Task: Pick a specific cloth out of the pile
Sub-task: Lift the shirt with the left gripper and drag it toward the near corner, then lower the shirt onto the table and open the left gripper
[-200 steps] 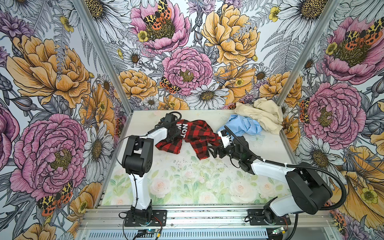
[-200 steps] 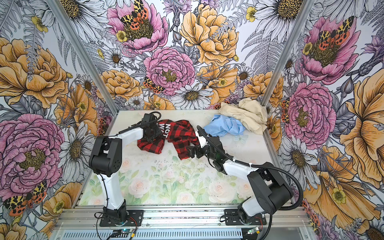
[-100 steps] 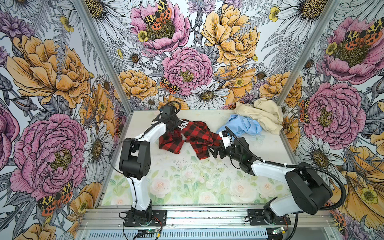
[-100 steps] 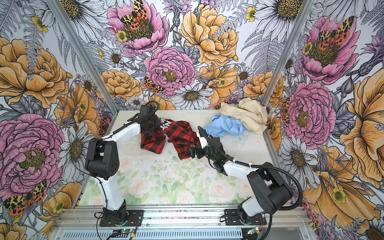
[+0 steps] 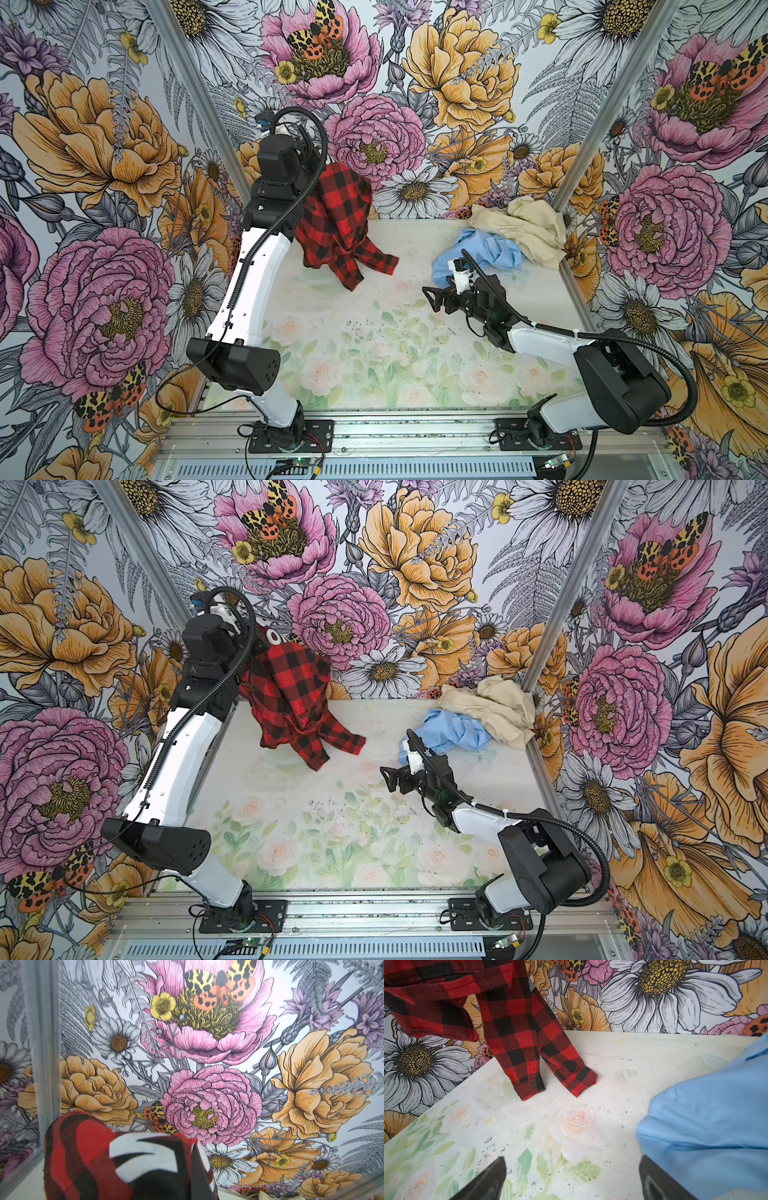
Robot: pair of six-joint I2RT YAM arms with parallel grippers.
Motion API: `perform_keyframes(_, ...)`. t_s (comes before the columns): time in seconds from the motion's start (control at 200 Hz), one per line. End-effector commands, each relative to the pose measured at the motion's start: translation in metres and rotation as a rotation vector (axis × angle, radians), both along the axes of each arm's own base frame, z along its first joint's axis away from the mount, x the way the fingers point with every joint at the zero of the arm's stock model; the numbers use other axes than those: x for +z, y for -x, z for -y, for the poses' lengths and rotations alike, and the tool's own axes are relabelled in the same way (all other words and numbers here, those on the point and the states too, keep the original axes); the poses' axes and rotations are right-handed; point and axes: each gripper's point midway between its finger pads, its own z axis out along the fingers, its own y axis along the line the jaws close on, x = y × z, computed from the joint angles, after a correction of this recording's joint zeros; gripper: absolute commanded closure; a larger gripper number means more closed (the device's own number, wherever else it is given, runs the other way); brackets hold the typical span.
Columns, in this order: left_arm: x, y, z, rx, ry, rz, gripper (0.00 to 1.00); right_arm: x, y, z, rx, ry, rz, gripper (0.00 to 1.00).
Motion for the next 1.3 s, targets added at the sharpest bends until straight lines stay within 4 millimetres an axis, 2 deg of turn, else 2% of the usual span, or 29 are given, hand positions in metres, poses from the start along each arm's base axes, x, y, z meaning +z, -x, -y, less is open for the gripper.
perform_keyframes(0.0,0.015,-0.004,-0.024,0.099,-0.106,0.025,1.0,0.013,-0.001,-0.001,0.003,-0.035,0.034,0.01)
perform_keyframes(0.095,0.005,-0.012,-0.023,0.078,-0.127,0.001,1.0,0.014,-0.002,0.0,0.002,-0.035,0.033,0.01)
perform_keyframes(0.175,-0.018,-0.023,-0.009,0.006,-0.125,-0.043,1.0,0.014,-0.002,0.0,0.003,-0.035,0.035,0.01)
perform_keyframes(0.325,-0.073,-0.04,0.039,-0.208,-0.114,-0.142,1.0,0.013,-0.002,0.001,0.003,-0.034,0.032,0.01)
perform_keyframes(0.41,-0.098,-0.044,0.06,-0.261,-0.138,-0.19,1.0,0.012,-0.002,0.001,0.004,-0.035,0.029,0.01)
perform_keyframes(0.545,-0.109,-0.044,0.081,-0.333,-0.097,-0.194,1.0,0.012,-0.002,0.0,0.007,-0.035,0.029,0.01)
perform_keyframes(0.611,-0.113,-0.044,0.08,-0.339,-0.053,-0.195,1.0,0.012,-0.002,0.0,0.009,-0.036,0.026,0.01)
perform_keyframes(0.676,-0.122,-0.046,0.072,-0.317,-0.017,-0.203,1.0,0.012,-0.002,0.0,0.01,-0.037,0.026,0.01)
perform_keyframes(0.741,-0.14,-0.049,0.052,-0.252,0.022,-0.227,1.0,0.012,-0.002,-0.001,0.013,-0.04,0.024,0.01)
perform_keyframes(0.796,-0.161,-0.052,0.026,-0.169,0.056,-0.265,1.0,0.011,-0.002,-0.002,0.015,-0.041,0.022,0.01)
perform_keyframes(0.931,-0.219,-0.05,-0.052,0.055,0.16,-0.37,1.0,0.012,-0.002,-0.002,0.017,-0.043,0.023,0.01)
perform_keyframes(1.006,-0.247,-0.044,-0.083,0.124,0.2,-0.42,1.0,0.012,-0.002,-0.001,0.016,-0.042,0.024,0.01)
perform_keyframes(1.141,-0.284,-0.035,-0.112,0.215,0.115,-0.524,1.0,0.01,-0.003,-0.002,0.016,-0.041,0.02,0.01)
perform_keyframes(1.231,-0.299,-0.034,-0.119,0.242,0.033,-0.569,1.0,0.007,-0.003,-0.002,0.016,-0.038,0.013,0.01)
perform_keyframes(1.296,-0.309,-0.037,-0.116,0.231,-0.028,-0.604,1.0,0.006,-0.004,-0.003,0.016,-0.036,0.009,0.01)
